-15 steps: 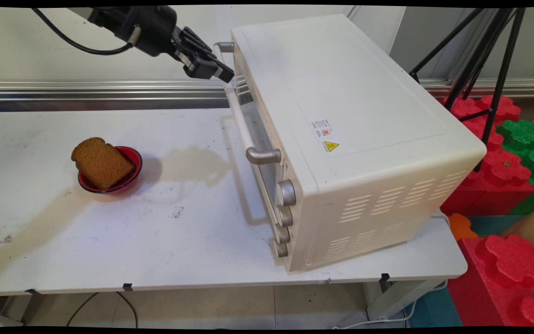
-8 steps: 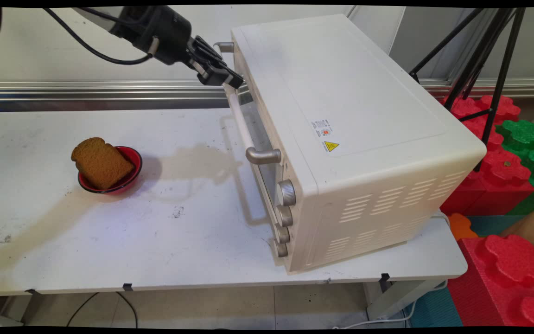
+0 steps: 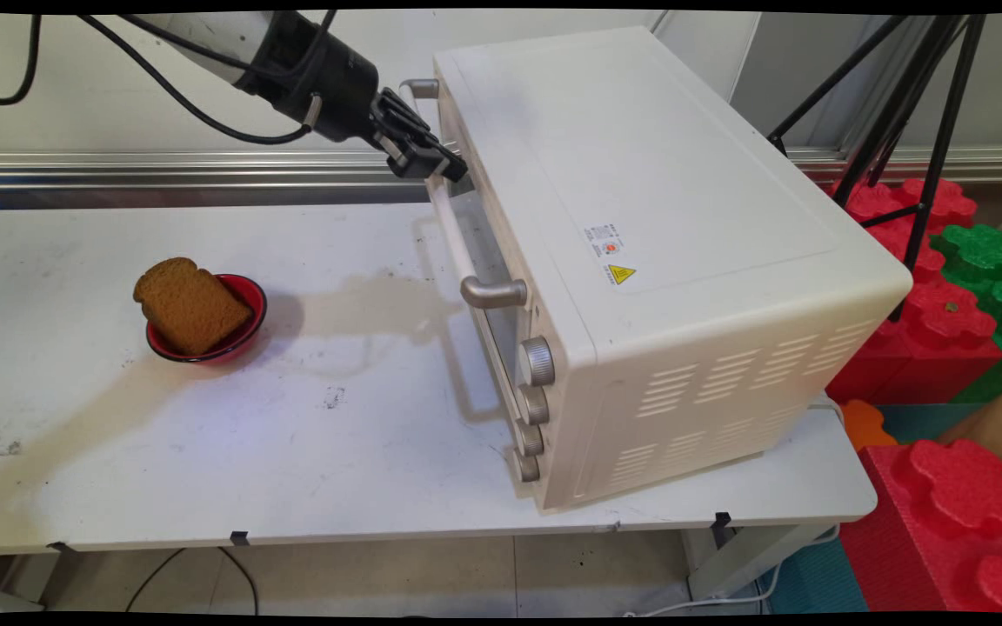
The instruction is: Open the oven
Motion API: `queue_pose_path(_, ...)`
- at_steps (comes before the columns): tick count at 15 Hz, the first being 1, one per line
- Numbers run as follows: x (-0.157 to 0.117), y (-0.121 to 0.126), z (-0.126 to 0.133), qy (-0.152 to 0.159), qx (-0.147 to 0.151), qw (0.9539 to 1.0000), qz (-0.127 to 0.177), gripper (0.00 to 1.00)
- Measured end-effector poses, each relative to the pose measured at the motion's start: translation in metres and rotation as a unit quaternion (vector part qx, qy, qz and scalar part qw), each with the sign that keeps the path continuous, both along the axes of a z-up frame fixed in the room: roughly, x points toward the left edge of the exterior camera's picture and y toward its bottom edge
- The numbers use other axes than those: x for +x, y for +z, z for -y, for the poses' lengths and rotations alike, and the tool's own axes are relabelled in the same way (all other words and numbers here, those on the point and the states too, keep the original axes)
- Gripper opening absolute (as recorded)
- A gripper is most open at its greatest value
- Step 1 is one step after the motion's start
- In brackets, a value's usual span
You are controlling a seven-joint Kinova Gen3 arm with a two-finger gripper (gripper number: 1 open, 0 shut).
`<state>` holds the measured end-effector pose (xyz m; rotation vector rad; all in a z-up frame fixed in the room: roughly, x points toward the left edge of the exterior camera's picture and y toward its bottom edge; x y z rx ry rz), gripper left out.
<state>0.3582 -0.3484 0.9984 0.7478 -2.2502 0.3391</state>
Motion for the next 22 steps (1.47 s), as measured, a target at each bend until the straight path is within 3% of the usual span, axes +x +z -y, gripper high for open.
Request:
queue_pose_path(14, 0.032, -0.013, -0.03, -0.006, 0.025, 0.999, 0.035, 0.0)
queue_pose_path(22, 0.056, -0.043, -0.049, -0.002, 0.045, 0.9972, 0.06, 0.0)
